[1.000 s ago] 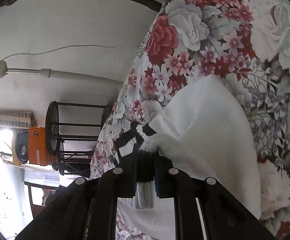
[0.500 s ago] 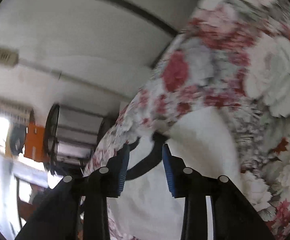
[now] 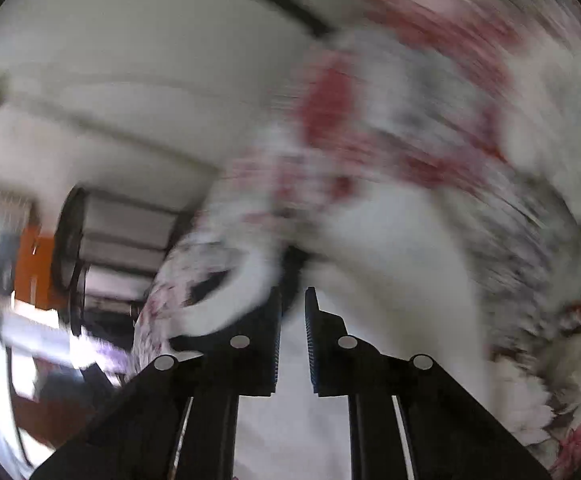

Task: Fold small clothes
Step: 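Lay the hem near the collar and open both grippers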

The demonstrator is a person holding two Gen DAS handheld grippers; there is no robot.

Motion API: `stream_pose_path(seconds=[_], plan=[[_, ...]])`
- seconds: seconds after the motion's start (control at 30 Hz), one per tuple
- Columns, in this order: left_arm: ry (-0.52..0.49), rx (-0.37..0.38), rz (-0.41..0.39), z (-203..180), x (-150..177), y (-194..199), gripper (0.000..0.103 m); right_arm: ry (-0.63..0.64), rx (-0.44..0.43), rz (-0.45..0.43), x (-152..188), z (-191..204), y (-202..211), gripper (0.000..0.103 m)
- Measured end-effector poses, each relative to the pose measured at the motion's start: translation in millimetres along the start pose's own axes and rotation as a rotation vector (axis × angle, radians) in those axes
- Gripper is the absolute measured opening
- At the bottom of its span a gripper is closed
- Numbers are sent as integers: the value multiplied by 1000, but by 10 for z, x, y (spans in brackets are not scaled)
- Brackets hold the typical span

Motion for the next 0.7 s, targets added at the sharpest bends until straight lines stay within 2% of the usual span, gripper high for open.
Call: stream_pose_path(seconds=[0.1,0.17,0.2,0.23,0.27,0.3,0.37,0.43,0.5,0.57,0.6,0.63,0.67,0.7], plan=[[-94,20,-22,-320,-86,5,86,90,-34,14,-7,332,-93,21],[-130,-39,-10,-454,-164,-142,87,73,-15,1,-51,280,-206,30],[-138,-63,4,-470,-191,-238,91,53,33,4,-86,186,-309,33],[-149,-115,33,-430,-189,-408,96,29,89,16,-87,98,-416,30],[-151,-154,50,-351,-160,-534,99,-16,105,33,-74,-58,-492,22],[-142,-151,55,-320,-149,-604,99,-44,101,35,-91,-145,-528,9],[-112,-128,53,-253,-156,-663,99,-48,113,39,-128,-146,-539,6],[-119,-112,26,-306,-245,-548,99,0,126,-12,-165,37,-470,12],[-134,-68,-38,-353,-341,-361,99,74,93,-26,-141,260,-421,16],[-156,-48,-68,-383,-378,-277,99,168,81,-5,-49,515,-468,28],[-170,-82,-52,-368,-377,-325,99,200,86,10,4,570,-536,38],[-180,-124,-15,-320,-340,-422,99,232,103,46,102,585,-649,42],[-184,-156,81,-226,-245,-648,99,250,140,82,192,539,-750,43],[-181,-156,99,-225,-200,-746,99,265,193,120,295,484,-845,40]])
Point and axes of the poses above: each gripper's, at about its wrist camera, not at the fingertips, and y roughly against the way its jaws point, z to its left, x to its underside, the point moved 5 cm from there along -y, roughly the way its jaws point, and after that the axes turned 4 degrees about x, right-handed, at the moved point
